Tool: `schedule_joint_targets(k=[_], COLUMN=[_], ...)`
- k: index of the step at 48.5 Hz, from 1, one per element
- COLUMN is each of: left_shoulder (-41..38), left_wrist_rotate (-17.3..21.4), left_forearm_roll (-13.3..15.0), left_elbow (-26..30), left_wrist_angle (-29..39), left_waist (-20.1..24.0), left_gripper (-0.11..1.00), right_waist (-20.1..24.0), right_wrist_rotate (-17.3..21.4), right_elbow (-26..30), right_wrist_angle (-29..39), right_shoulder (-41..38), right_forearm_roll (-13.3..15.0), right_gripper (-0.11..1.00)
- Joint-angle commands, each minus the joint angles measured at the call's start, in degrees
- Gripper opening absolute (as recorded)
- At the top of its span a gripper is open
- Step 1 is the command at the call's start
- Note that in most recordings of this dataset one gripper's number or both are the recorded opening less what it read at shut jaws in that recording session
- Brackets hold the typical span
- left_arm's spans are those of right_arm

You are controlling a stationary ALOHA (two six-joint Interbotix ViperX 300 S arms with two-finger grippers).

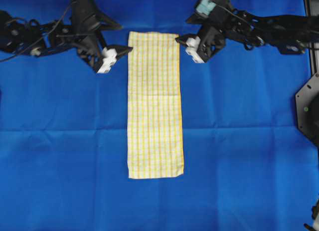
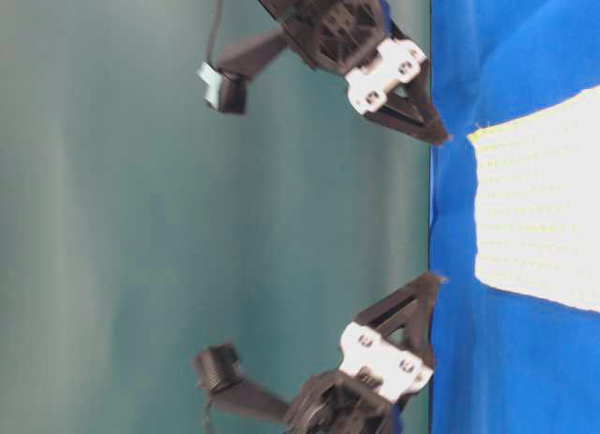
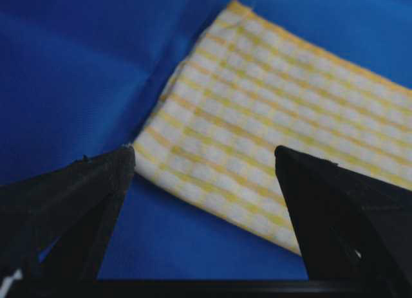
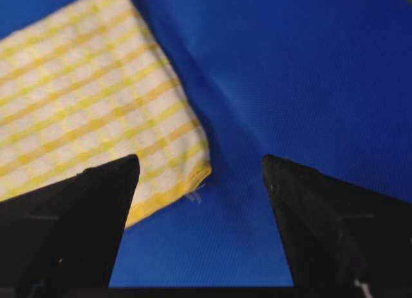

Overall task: Fold the yellow towel.
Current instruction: 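Grasp the strip's top corners with both grippers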

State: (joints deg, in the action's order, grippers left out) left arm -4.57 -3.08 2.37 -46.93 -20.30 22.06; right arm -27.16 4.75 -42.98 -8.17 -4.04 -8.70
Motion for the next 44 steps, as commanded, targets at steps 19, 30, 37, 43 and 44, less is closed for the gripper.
schedule_joint_targets(k=[19,30,37,43,44], left_shoulder=[-11.8,-14.1,-14.6,-14.8,-14.8], left_wrist_rotate=[-0.8,-0.9,-0.9,-0.9,-0.9], left_forearm_roll=[0.3,0.8,0.8,0.8,0.8], left_elbow=[7.2,8.5,8.6,8.7,8.7], left_wrist_angle=[-1.8,-1.9,-1.8,-1.8,-1.8], left_waist=[3.3,3.5,3.5,3.5,3.4], left_gripper=[0.89,0.60,0.21,0.04,0.04], right_waist=[-0.2,-0.2,0.2,0.8,0.9], right_wrist_rotate=[0.2,0.3,0.2,0.3,0.2], right_elbow=[5.0,5.4,5.4,5.4,5.4], right_wrist_angle=[0.4,0.6,0.4,0.3,0.3], right_shoulder=[-7.3,-9.1,-9.2,-9.2,-9.2], right_forearm_roll=[-3.2,-4.9,-5.0,-5.0,-5.0], right_gripper=[0.78,0.70,0.33,0.07,0.07])
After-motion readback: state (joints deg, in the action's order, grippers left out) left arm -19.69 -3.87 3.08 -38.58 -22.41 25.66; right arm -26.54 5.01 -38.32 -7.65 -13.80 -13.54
